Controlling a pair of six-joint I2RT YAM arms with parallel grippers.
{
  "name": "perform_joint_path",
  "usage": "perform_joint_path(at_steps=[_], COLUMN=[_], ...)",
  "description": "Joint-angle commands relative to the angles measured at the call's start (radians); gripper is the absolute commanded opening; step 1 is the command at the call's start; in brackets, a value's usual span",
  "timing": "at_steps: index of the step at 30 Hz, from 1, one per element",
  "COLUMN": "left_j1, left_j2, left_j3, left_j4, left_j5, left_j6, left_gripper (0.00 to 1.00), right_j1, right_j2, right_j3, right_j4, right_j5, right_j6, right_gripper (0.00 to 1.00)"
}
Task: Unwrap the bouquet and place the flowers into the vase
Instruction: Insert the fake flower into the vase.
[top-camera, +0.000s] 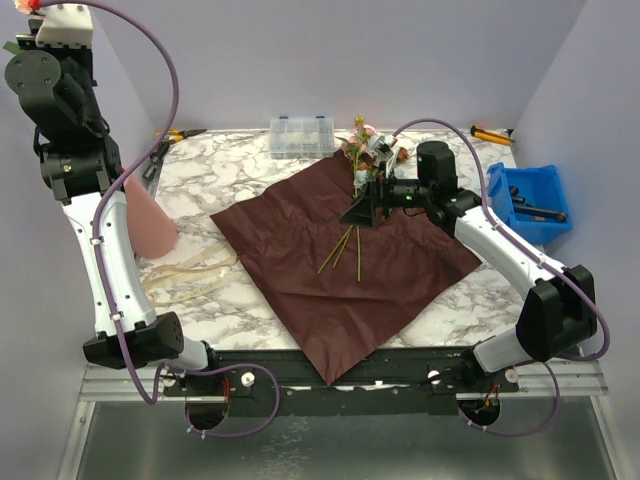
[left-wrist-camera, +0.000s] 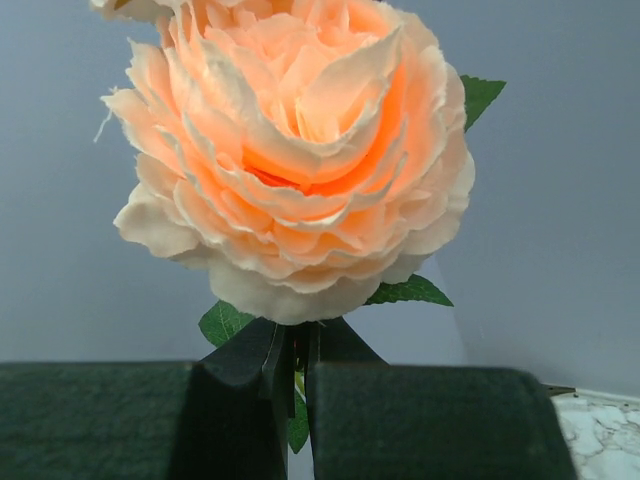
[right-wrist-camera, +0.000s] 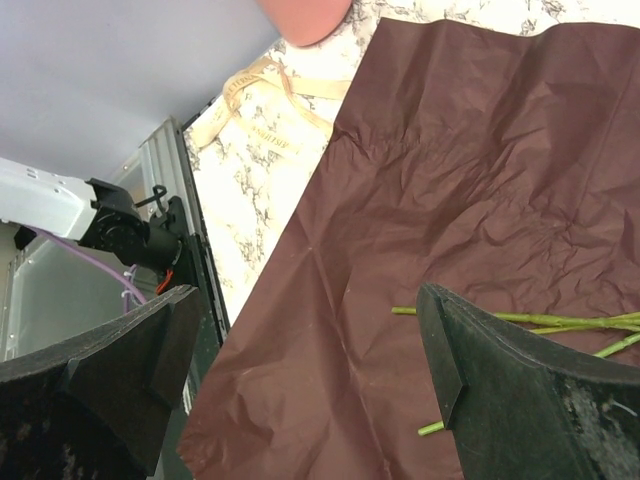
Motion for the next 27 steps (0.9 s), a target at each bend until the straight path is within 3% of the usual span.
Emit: perform_joint_path(at_steps=[1, 8, 27], left_j1=[0.077, 0.076, 0.077], left_j2=[-0.013, -0.004, -0.049], left_j3=[0.003, 0.021, -0.143], left_j4=[-0.008, -0.046, -0.139], left_j5=[0.138, 0.168, 0.242], left_j6=[-0.112, -0.11, -0.216], left_gripper=[0.0, 0.0, 0.0], right_j1=[-0.004, -0.004, -0.004], right_j2=[0.015, 0.05, 0.071], right_j3=[0.036, 0.056, 0.067], right_j4=[-0.016, -0.01, -0.019], right_j5=[-0.006, -0.016, -0.012], right_j6=[-0.013, -0.001, -0.003], right_gripper=[1.0, 1.0, 1.0])
